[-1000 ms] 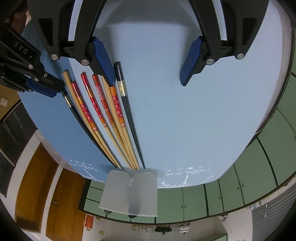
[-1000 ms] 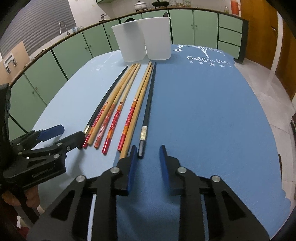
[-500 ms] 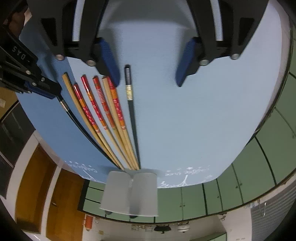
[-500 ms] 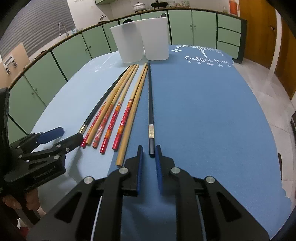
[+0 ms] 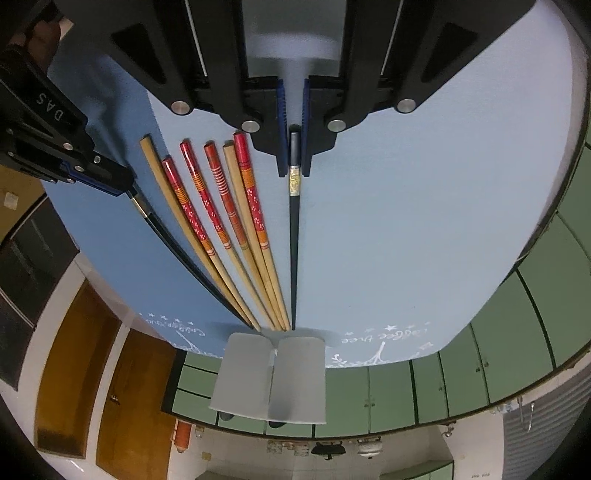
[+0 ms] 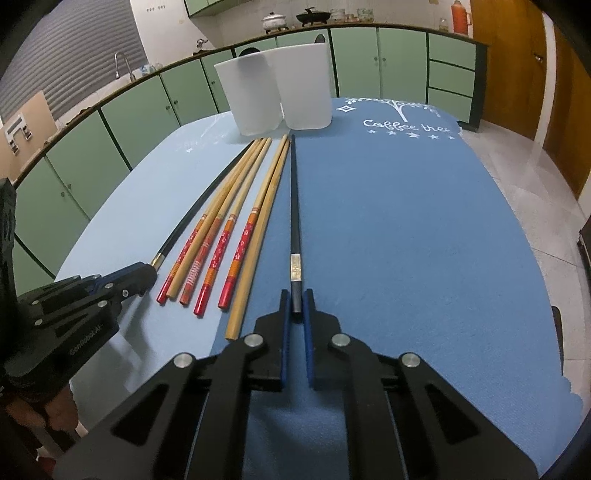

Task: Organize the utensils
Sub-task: 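Grasp the black chopstick with the right tool while the left tool grasps another black chopstick, then lift the black chopsticks and drop them into the white caddy, opening both tools, then move both open tools back over the remaining chopsticks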

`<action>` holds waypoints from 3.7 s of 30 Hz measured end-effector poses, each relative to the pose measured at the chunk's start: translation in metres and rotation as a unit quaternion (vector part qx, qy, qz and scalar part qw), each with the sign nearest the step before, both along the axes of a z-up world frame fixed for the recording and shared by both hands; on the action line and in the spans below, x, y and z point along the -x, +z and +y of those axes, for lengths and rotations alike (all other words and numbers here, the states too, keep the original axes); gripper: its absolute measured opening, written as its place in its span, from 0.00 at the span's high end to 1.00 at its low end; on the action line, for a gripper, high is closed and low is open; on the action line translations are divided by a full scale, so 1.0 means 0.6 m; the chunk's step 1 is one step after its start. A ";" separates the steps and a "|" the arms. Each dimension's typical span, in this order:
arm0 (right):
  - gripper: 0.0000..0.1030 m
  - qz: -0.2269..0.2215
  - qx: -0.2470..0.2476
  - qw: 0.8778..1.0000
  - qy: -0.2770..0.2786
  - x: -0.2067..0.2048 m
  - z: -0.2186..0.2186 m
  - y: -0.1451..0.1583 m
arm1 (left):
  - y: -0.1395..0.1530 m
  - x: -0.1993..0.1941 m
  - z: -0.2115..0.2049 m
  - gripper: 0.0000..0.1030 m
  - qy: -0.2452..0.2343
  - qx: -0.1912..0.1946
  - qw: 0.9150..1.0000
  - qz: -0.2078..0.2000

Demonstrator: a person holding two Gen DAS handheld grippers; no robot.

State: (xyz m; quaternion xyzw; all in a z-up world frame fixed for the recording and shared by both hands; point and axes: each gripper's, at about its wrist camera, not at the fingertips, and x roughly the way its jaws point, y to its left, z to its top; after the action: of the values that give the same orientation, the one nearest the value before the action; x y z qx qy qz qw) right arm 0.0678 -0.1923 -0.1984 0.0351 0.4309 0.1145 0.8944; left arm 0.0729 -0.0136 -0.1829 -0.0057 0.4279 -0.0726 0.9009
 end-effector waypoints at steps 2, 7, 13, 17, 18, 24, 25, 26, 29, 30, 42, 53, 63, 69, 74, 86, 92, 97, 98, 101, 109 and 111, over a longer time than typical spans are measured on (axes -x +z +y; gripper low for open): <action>0.94 -0.007 -0.002 1.000 -0.001 0.001 -0.002 0.008 | 0.004 0.000 0.003 0.94 0.003 0.004 1.000 -0.004; 0.94 -0.032 -0.004 0.999 0.001 0.004 -0.007 0.038 | 0.036 0.002 0.005 0.94 0.008 0.010 0.999 -0.031; 0.94 -0.066 -0.001 0.998 0.005 0.007 -0.012 0.085 | 0.091 0.009 0.004 0.94 0.009 0.008 0.997 -0.070; 0.94 -0.097 -0.003 0.995 0.004 0.005 -0.021 0.126 | 0.128 0.010 0.010 0.94 0.010 0.010 0.995 -0.097; 0.94 -0.104 -0.004 0.995 0.004 0.005 -0.023 0.137 | 0.137 0.008 0.011 0.94 0.010 0.012 0.995 -0.103; 0.94 -0.141 -0.021 0.990 0.007 -0.006 -0.041 0.204 | 0.208 0.003 0.012 0.94 0.004 0.012 0.989 -0.149; 0.94 -0.145 -0.026 0.989 0.007 -0.013 -0.045 0.219 | 0.216 0.003 0.014 0.94 0.002 0.013 0.988 -0.154; 0.94 -0.148 -0.028 0.989 0.007 -0.016 -0.046 0.229 | 0.225 -0.001 0.014 0.94 0.000 0.013 0.987 -0.159; 0.94 -0.160 -0.039 0.986 0.008 -0.029 -0.055 0.261 | 0.255 -0.016 0.013 0.94 -0.011 0.017 0.985 -0.170; 0.94 -0.163 -0.043 0.986 0.009 -0.037 -0.058 0.275 | 0.262 -0.020 0.012 0.94 -0.013 0.017 0.985 -0.174; 0.94 -0.169 -0.046 0.984 0.027 -0.091 -0.055 0.347 | 0.313 -0.066 0.009 0.94 -0.024 0.035 0.979 -0.199; 0.95 -0.202 -0.050 0.977 0.052 -0.137 -0.051 0.426 | 0.374 -0.099 0.016 0.94 -0.022 0.047 0.971 -0.234; 0.95 -0.260 -0.054 0.963 0.042 -0.232 -0.052 0.527 | 0.477 -0.183 0.006 0.94 -0.018 0.041 0.951 -0.305; 0.95 -0.263 -0.042 0.963 0.034 -0.312 -0.040 0.529 | 0.491 -0.262 -0.007 0.94 -0.009 0.038 0.945 -0.324; 0.95 -0.244 -0.031 0.969 0.030 -0.367 -0.025 0.482 | 0.460 -0.318 -0.017 0.94 -0.007 0.035 0.948 -0.316; 0.94 -0.176 -0.029 0.983 0.034 -0.407 -0.005 0.367 | 0.329 -0.403 -0.009 0.94 0.007 0.029 0.975 -0.221; 0.81 -0.171 -0.030 0.985 0.028 -0.382 -0.006 0.353 | 0.315 -0.384 0.006 0.79 0.017 0.029 0.975 -0.220; 0.63 -0.197 -0.044 0.979 0.008 -0.332 -0.028 0.357 | 0.314 -0.334 0.024 0.59 0.032 0.038 0.972 -0.229; 0.60 -0.199 -0.046 0.979 0.003 -0.317 -0.032 0.354 | 0.314 -0.325 0.027 0.58 0.034 0.040 0.972 -0.231; 0.50 -0.205 -0.050 0.977 -0.011 -0.276 -0.047 0.337 | 0.305 -0.285 0.039 0.51 0.044 0.037 0.970 -0.236; 0.21 -0.217 -0.027 0.975 -0.042 -0.158 -0.049 0.270 | 0.236 -0.179 0.048 0.39 0.048 0.025 0.974 -0.219; 0.16 -0.216 -0.020 0.975 -0.042 -0.137 -0.045 0.256 | 0.215 -0.157 0.048 0.38 0.045 0.020 0.977 -0.209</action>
State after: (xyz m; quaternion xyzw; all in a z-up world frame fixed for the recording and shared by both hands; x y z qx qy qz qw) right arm 0.1498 -0.2191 -0.0447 0.0455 0.2232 0.0905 0.9695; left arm 0.1670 0.0150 -0.0538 -0.0275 0.2285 -0.0398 0.9723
